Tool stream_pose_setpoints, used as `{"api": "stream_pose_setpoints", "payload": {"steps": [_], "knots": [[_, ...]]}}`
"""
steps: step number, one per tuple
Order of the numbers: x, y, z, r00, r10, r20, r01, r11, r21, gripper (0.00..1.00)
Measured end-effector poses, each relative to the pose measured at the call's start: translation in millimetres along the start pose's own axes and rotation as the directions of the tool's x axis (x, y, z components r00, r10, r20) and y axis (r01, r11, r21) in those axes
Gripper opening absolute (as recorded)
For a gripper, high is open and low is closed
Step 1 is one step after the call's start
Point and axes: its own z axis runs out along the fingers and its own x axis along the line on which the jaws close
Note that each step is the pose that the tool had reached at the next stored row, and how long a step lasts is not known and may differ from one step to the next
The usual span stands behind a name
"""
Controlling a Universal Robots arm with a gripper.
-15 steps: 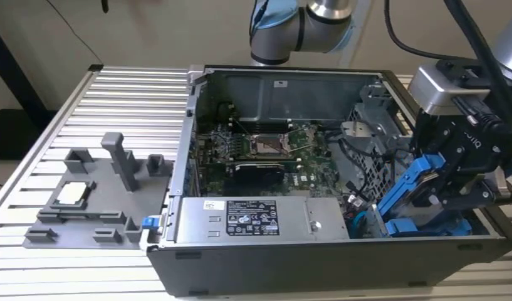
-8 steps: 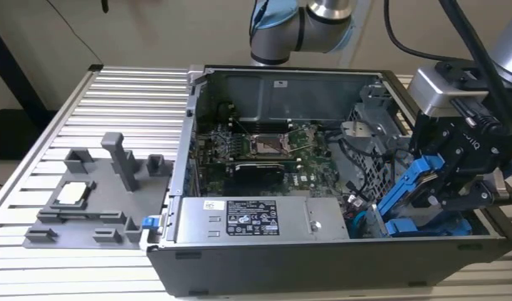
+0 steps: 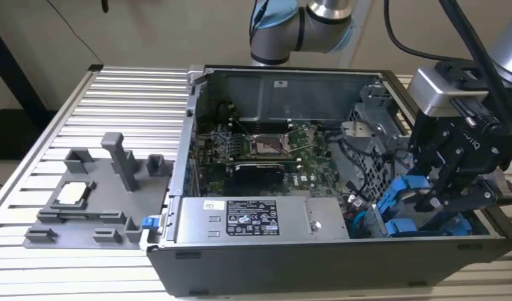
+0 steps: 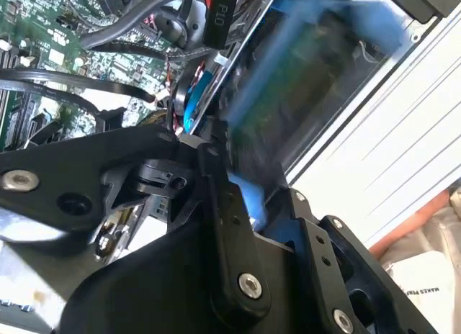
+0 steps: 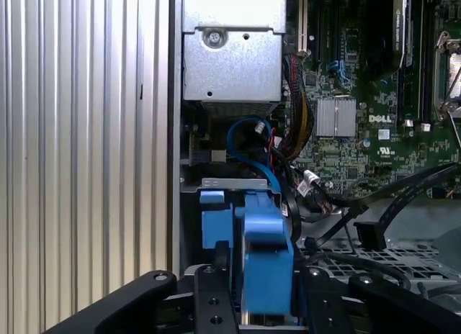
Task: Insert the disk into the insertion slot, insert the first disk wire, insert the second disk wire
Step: 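Insert the disk into the insertion slot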
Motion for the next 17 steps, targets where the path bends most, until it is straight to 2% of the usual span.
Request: {"api": "stream_pose_setpoints", "payload": {"steps": [3,4,7,14,17], "knots": [[0.0,0.0,0.0,1.0000,0.000,0.0000,0.000,1.0000,0.0003,0.52],[0.0,0.0,0.0,1.0000,0.000,0.0000,0.000,1.0000,0.0004,0.58],[-0.1,0.0,-1.2,1.0000,0.000,-0.0010,0.000,1.0000,0.0004,0.58],[-0.4,0.6,-14.7,0.9999,0.001,-0.0142,-0.001,1.0000,0.0004,0.58],[-0.5,0.7,-19.4,0.9999,0.001,-0.0170,-0.001,1.0000,0.0004,0.58]]}}
